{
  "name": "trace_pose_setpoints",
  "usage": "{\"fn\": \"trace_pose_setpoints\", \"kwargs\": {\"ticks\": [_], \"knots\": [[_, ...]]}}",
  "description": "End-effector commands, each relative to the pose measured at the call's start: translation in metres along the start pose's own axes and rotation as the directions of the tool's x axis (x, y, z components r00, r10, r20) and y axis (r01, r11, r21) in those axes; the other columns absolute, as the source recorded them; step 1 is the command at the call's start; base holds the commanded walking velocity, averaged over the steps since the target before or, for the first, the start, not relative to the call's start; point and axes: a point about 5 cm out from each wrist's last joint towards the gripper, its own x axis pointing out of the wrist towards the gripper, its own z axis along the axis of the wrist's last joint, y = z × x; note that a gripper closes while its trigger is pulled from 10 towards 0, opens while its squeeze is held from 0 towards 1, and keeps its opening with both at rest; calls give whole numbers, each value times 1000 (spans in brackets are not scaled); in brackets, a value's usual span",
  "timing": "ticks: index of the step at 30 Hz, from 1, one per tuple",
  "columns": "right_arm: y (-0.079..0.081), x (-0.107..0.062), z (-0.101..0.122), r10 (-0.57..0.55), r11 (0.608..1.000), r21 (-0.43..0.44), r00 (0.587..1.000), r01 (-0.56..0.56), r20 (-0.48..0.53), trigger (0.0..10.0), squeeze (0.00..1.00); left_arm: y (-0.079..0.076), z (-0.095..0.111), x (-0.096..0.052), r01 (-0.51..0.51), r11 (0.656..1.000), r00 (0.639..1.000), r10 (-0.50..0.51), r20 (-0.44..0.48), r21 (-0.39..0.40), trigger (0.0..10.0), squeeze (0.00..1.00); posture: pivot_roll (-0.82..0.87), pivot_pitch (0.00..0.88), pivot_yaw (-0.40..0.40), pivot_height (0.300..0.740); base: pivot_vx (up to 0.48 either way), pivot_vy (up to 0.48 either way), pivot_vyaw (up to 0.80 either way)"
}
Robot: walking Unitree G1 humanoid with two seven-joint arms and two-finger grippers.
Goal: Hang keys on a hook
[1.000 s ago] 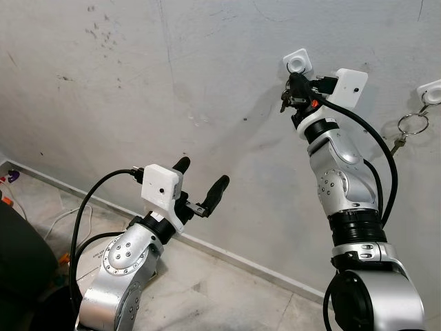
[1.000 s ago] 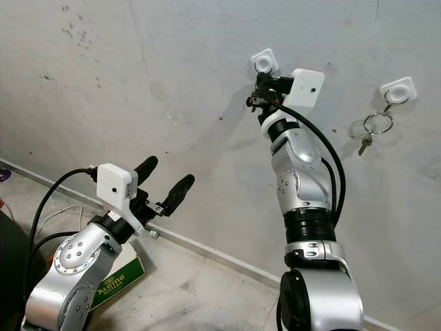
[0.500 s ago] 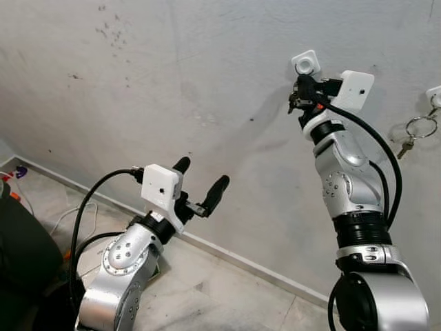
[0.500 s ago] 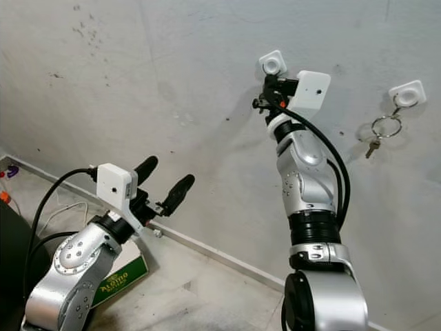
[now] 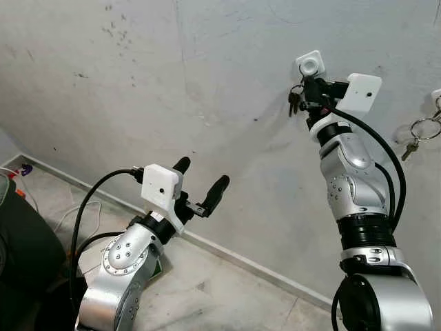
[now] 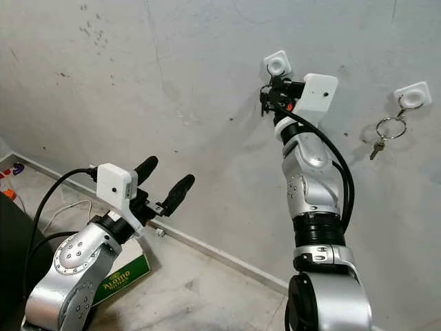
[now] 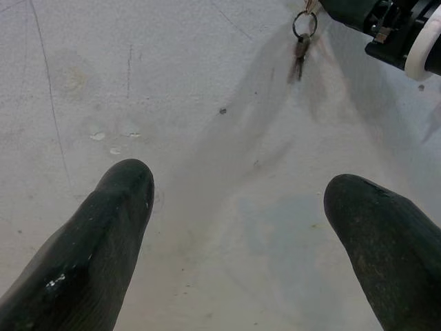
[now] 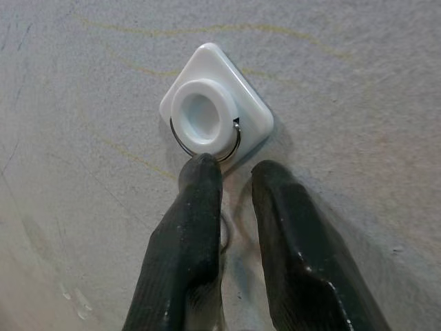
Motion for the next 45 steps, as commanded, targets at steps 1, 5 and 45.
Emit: {"fn": "trace_pose_setpoints", "kwargs": {"ticks": [1, 5, 45], "knots": [[-9, -1, 3, -36, 999, -9, 999, 36, 13, 10000, 1000, 0, 1, 0, -1, 1000, 1000, 1, 0, -4, 10000, 0, 116, 31, 27, 740, 0, 0, 0], [-8, -1, 4, -36, 999, -15, 999, 36, 16, 10000, 1000, 0, 1, 0, -1, 1000, 1000, 1, 0, -5, 10000, 0, 116, 33, 26, 740, 0, 0, 0], [-5, -67, -10, 27, 975, -217, 996, -45, -85, 10000, 1000, 13, -6, -8, -128, 992, 992, 128, -13, 16, 10000, 0, 64, 6, 7, 740, 0, 0, 0]]}}
